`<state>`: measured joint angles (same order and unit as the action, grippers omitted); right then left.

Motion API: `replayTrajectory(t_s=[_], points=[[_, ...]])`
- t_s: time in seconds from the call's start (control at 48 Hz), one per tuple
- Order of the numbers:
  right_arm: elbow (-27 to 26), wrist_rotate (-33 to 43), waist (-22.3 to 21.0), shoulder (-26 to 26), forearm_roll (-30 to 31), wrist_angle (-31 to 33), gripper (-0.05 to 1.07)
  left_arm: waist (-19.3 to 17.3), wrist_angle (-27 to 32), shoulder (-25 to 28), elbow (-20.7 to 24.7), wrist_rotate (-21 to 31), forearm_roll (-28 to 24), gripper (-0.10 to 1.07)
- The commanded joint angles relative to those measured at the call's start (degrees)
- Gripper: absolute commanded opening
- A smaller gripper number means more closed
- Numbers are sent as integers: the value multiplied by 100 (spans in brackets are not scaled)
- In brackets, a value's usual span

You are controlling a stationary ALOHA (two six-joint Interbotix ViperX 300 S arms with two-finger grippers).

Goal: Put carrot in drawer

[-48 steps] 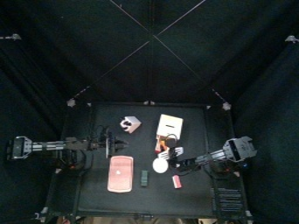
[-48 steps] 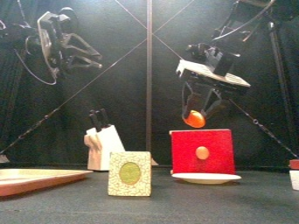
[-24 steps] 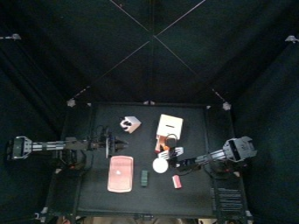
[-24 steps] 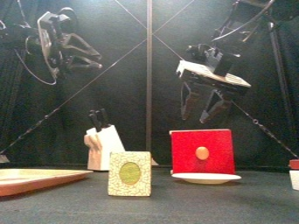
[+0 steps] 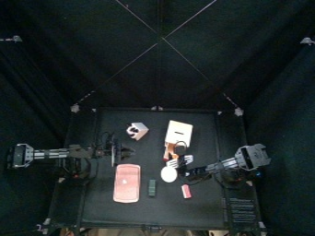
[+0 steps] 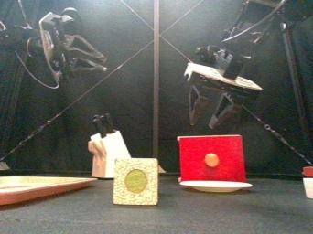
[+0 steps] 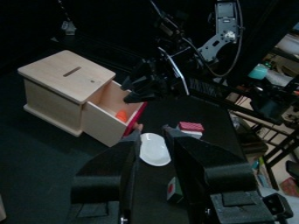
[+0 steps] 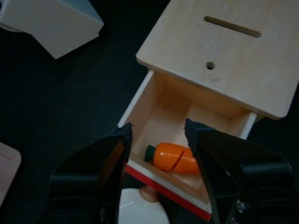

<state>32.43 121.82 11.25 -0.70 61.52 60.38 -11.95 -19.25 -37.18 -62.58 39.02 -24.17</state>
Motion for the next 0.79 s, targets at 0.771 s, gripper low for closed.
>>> replayTrajectory(t_s=[0.771], points=[[-510,9,88,-193,18,26,85,-220,-26,0,167,-18,-9,71]])
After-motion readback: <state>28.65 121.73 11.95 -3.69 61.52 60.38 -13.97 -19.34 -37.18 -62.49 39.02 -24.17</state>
